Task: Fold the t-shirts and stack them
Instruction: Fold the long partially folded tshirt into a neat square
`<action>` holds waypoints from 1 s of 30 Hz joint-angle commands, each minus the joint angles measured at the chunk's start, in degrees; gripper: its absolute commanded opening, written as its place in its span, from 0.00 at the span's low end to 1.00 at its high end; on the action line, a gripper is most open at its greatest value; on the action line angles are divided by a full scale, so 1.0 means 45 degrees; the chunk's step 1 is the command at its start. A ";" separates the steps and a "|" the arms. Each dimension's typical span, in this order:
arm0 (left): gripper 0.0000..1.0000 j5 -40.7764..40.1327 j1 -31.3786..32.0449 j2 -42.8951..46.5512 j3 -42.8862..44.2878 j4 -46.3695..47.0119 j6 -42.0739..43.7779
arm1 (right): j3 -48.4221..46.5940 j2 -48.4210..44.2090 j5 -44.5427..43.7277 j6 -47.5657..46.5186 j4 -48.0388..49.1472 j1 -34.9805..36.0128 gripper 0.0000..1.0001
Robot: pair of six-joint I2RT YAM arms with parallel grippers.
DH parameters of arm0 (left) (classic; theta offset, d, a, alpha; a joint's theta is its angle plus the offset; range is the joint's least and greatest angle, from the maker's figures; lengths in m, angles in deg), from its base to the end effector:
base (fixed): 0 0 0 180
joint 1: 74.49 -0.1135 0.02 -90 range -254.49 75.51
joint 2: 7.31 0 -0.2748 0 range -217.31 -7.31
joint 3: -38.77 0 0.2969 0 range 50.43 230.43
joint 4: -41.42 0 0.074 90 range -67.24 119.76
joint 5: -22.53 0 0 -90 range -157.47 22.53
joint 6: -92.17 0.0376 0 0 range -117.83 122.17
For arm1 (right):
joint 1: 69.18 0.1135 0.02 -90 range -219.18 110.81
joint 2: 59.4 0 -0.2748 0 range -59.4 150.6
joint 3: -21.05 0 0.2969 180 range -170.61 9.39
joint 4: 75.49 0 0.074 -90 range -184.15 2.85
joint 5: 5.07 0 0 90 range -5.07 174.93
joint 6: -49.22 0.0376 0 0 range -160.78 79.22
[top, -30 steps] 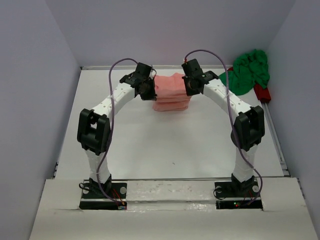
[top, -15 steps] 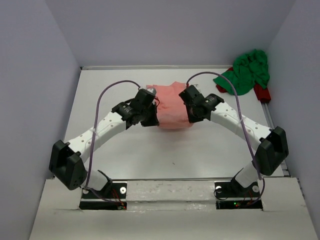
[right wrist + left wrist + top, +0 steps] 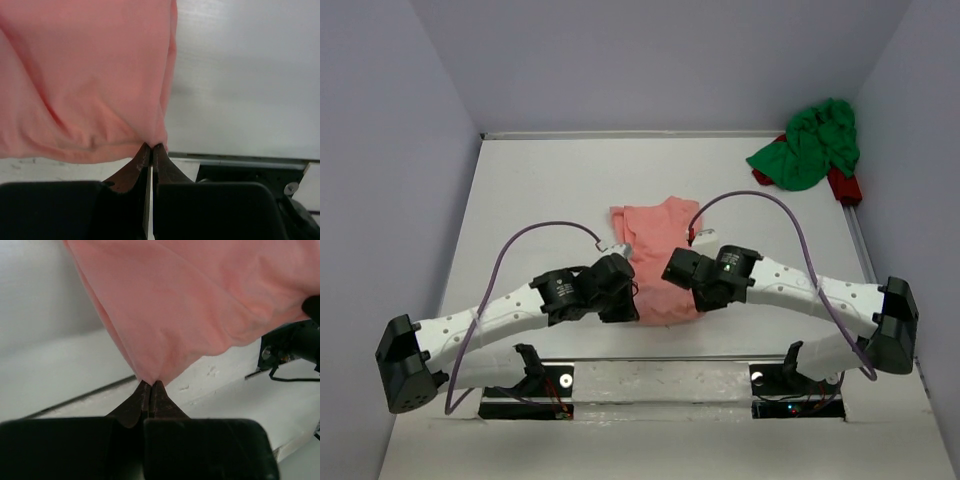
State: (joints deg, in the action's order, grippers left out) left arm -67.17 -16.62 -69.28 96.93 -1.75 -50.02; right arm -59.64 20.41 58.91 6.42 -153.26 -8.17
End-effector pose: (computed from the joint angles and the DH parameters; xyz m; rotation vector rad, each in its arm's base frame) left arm 0.1398 -0.2230 0.2547 0.1310 2.5860 -0.8401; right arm 0.1563 0.2480 0.2835 -0.2478 2.6297 -0.1119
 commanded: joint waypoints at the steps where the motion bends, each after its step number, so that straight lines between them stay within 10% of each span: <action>1: 0.00 -0.1138 0.1941 0.0823 -0.0041 -0.0615 -0.2560 | 0.0263 -0.0256 -0.0799 0.5376 -0.2865 0.2569 0.00; 7: 0.00 -0.2467 0.4756 0.0220 0.0934 -0.1571 -0.4691 | 0.0009 0.0526 -0.0936 0.8668 -0.4236 0.5853 0.00; 15: 0.00 -0.4575 0.5364 -0.0349 0.3199 -0.3251 -0.4694 | -0.1297 0.0623 -0.3005 0.7736 -0.4275 0.5897 0.00; 22: 0.00 -0.5320 0.2146 -0.0330 0.4510 -0.3645 -0.1710 | -0.2900 0.1054 -0.4198 0.3386 -0.3224 0.2385 0.00; 30: 0.00 -0.2743 -0.3598 -0.3130 0.4234 -0.0109 0.3761 | -0.2411 0.2118 -0.1138 -0.5640 0.4063 -0.4020 0.00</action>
State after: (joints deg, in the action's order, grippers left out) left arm -82.47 -27.00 -75.03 115.38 -8.02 -47.05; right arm -70.27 25.09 49.12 2.68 -147.84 -18.29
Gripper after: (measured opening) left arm 0.014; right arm 0.028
